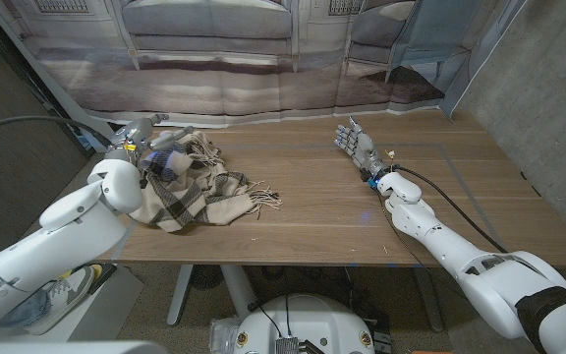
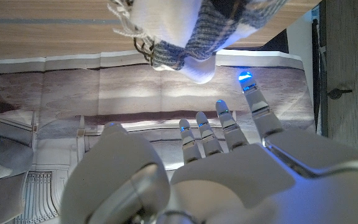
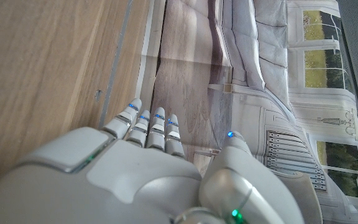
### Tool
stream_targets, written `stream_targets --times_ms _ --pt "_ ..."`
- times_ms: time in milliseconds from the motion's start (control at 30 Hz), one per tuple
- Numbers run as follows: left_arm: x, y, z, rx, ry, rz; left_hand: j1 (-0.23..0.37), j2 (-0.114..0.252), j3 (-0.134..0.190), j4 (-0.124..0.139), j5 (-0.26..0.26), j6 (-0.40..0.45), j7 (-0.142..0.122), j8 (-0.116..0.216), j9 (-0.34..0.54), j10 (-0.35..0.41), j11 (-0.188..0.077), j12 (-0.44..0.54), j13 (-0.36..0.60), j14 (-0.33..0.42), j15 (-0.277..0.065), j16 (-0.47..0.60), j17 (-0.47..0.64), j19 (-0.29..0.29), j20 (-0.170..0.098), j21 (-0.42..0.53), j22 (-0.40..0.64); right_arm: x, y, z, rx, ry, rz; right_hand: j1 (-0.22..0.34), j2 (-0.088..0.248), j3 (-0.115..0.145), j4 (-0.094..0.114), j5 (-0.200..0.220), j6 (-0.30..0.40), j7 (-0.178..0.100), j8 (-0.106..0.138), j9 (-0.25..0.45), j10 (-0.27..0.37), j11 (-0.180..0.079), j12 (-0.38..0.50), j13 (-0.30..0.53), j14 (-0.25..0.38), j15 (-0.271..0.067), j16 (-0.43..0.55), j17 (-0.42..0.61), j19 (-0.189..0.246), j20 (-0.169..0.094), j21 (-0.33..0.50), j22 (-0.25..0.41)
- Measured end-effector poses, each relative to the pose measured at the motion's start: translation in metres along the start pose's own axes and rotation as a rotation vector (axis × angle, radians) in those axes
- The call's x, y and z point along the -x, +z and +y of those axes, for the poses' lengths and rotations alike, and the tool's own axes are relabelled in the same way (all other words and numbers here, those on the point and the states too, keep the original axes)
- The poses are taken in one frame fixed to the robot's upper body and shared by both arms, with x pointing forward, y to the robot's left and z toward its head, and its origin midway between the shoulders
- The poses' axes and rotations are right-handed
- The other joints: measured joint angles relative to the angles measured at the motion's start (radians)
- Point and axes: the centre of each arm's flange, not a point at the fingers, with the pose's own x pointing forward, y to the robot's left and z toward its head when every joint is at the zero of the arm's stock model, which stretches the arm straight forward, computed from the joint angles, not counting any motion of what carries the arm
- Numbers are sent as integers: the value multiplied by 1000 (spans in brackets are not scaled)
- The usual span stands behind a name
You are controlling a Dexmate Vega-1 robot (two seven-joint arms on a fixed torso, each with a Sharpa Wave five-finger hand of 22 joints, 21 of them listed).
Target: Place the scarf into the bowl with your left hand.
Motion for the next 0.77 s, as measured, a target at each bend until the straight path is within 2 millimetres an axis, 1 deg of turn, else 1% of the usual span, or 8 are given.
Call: stream_targets --times_ms 133,267,367,433,533,667,700,767 --pt "0 3 3 -5 4 -17 -4 4 -4 -4 1 0 0 0 0 0 0 0 -5 -1 -3 0 -6 -1 0 -7 0 0 0 0 0 -1 -1 0 0 0 0 0 0 0 0 0 0 0 0 0 0 0 0 0 0 0 0 0" --pt "-1 7 5 -8 12 -34 -9 9 -4 -4 6 9 2 0 0 0 0 0 -9 -6 -8 0 -13 -21 -2 -17 0 2 0 0 0 -3 -1 0 0 0 0 0 2 -2 0 0 0 0 0 0 0 0 0 0 0 0 0 0" --pt "-2 8 7 -11 15 -37 -9 9 -4 -4 11 15 7 0 -5 0 0 0 -14 -6 -7 0 -14 -24 -2 -22 0 2 0 -1 0 -6 1 0 0 0 0 0 2 -2 0 0 0 0 0 0 0 0 0 0 0 0 0 0" --pt "-2 11 7 -10 16 -55 -9 9 -4 -4 12 19 3 0 -5 0 0 0 -14 -6 -7 0 -16 -24 -2 -22 0 3 0 0 1 -4 -2 0 0 0 0 0 2 -2 0 0 0 0 0 0 0 0 0 0 0 0 0 0" --pt "-2 13 10 -9 20 -67 -17 17 -4 -4 12 20 2 0 -5 0 0 0 -18 -10 -11 0 -22 -53 -4 -36 0 4 1 0 1 -6 -2 0 0 0 0 0 2 -2 0 0 0 0 0 0 4 4 0 0 0 0 0 0" --pt "-4 11 12 -14 26 -62 -22 22 -7 -7 17 20 2 0 -5 0 0 0 -27 -26 -18 0 -31 -84 -6 -52 0 4 0 -1 1 -12 1 0 0 0 0 0 2 -2 0 0 0 0 0 0 4 4 0 0 0 0 0 0" --pt "-5 15 12 -8 22 -88 -22 22 -7 -7 17 20 2 0 -5 0 0 0 -28 -32 -22 0 -32 -93 -6 -56 0 5 2 0 3 -8 -4 0 0 0 0 0 2 -2 0 0 0 0 0 0 4 4 0 0 0 0 0 0" --pt "-6 15 12 -8 19 -95 -28 28 -11 -3 20 20 2 0 -5 0 0 0 -32 -36 -19 0 -37 -109 -8 -68 1 6 3 0 4 -9 -4 -3 3 0 0 0 2 -2 0 0 0 0 0 0 4 4 0 0 0 0 0 0"
